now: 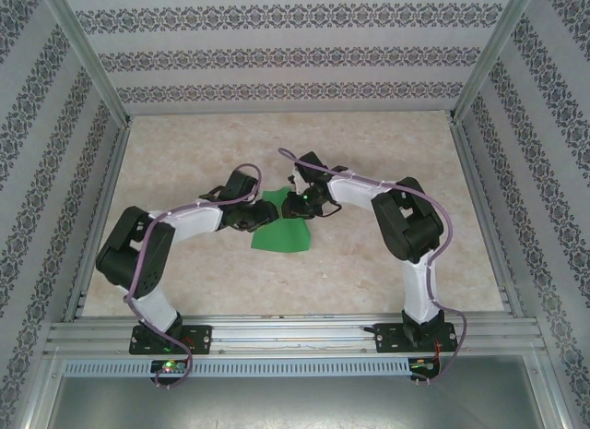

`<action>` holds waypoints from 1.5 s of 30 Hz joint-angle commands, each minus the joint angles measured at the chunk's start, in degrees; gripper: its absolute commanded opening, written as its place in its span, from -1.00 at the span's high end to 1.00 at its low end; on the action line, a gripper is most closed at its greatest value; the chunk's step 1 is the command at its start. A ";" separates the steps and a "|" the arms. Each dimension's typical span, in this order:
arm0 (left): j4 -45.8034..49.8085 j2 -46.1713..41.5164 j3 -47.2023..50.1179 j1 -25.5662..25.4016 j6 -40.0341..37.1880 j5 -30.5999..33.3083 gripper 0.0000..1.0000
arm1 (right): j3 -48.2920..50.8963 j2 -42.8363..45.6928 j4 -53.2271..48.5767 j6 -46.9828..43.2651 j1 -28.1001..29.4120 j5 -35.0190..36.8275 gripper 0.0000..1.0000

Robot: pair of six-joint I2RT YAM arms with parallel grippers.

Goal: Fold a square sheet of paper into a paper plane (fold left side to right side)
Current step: Pick up the square sheet of paper from the center of the table, then place a square sheet of paper at the center of the table.

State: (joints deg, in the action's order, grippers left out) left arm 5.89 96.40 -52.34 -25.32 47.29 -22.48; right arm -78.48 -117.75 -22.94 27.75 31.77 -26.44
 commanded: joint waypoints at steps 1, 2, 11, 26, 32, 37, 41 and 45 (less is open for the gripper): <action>-0.65 -6.78 2.13 2.44 -3.01 -0.78 0.03 | 4.22 5.17 8.65 2.10 -2.99 -8.93 0.47; -0.54 -8.64 3.01 3.18 -3.61 -1.10 -0.03 | 5.63 6.07 10.96 2.69 -3.70 -10.77 0.49; -10.85 -28.58 13.97 13.37 -12.70 -17.68 -0.77 | 16.60 17.57 25.92 3.04 -10.59 -27.16 0.51; -31.80 -33.46 12.26 14.70 -10.75 -36.66 -1.00 | 17.92 36.76 29.82 3.62 -9.62 -45.39 0.52; -33.76 -30.62 9.59 13.72 -10.65 -39.52 -1.00 | 15.84 38.16 30.21 4.11 -6.26 -44.96 0.52; -33.26 -28.51 8.19 12.50 -10.60 -41.00 -0.92 | 14.67 37.04 30.59 4.00 -5.05 -43.09 0.51; -34.45 -27.25 7.98 12.03 -9.42 -41.66 -0.12 | 14.58 35.57 30.05 3.60 -5.66 -39.05 0.50; -34.64 -26.57 8.37 12.01 -8.91 -41.09 0.67 | 14.58 34.54 28.09 2.34 -6.17 -36.25 0.41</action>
State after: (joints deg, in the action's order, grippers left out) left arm -25.15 69.47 -42.78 -12.75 38.17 -62.15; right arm -62.65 -82.37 5.61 31.57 26.35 -65.39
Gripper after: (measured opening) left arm 0.217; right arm 0.289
